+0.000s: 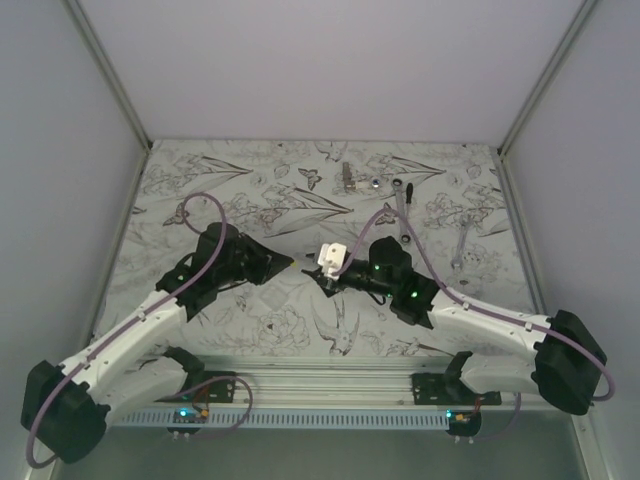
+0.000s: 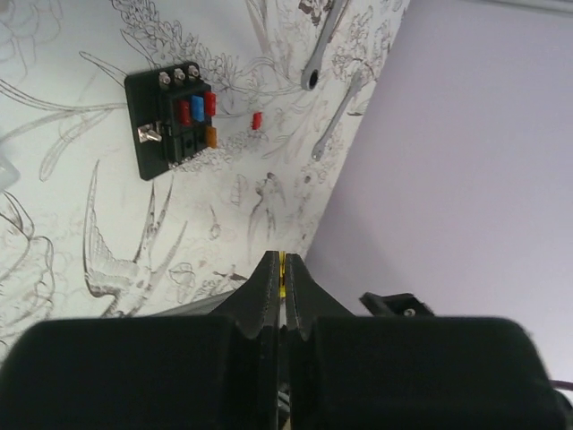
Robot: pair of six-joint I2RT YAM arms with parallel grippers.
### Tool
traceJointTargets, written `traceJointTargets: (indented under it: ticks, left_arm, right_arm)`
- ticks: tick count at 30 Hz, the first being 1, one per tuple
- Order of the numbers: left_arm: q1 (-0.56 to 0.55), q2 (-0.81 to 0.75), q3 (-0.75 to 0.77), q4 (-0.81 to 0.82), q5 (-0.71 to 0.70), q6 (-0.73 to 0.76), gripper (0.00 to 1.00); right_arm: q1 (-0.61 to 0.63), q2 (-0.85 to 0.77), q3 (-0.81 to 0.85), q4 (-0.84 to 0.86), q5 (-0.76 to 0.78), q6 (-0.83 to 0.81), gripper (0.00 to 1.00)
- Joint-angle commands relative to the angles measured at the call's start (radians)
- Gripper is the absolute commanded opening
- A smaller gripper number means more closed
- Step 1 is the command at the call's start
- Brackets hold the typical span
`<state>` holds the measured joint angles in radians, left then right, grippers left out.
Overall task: Snap on the fuse box
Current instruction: Pick up the fuse from the center of the board.
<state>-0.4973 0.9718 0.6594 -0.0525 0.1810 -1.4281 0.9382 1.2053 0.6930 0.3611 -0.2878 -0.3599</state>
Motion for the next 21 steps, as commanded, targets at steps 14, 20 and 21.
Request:
traceJointTargets:
  ticks: [14,20,21]
  left_arm:
    - [-0.016,-0.064,0.024,-0.074,0.025,-0.259,0.0]
    - [-0.034,-0.081,0.021,-0.074,0.023,-0.277,0.0]
    - [-0.038,-0.083,0.023,-0.075,0.024,-0.277,0.0]
  right_arm:
    - [0.086,-0.017,-0.021,0.077,0.047,-0.298,0.38]
    - [0.095,0.005,-0.023,0.093,0.065,-0.313,0.38]
    - [0.098,0.01,-0.024,0.101,0.077,-0.314,0.38]
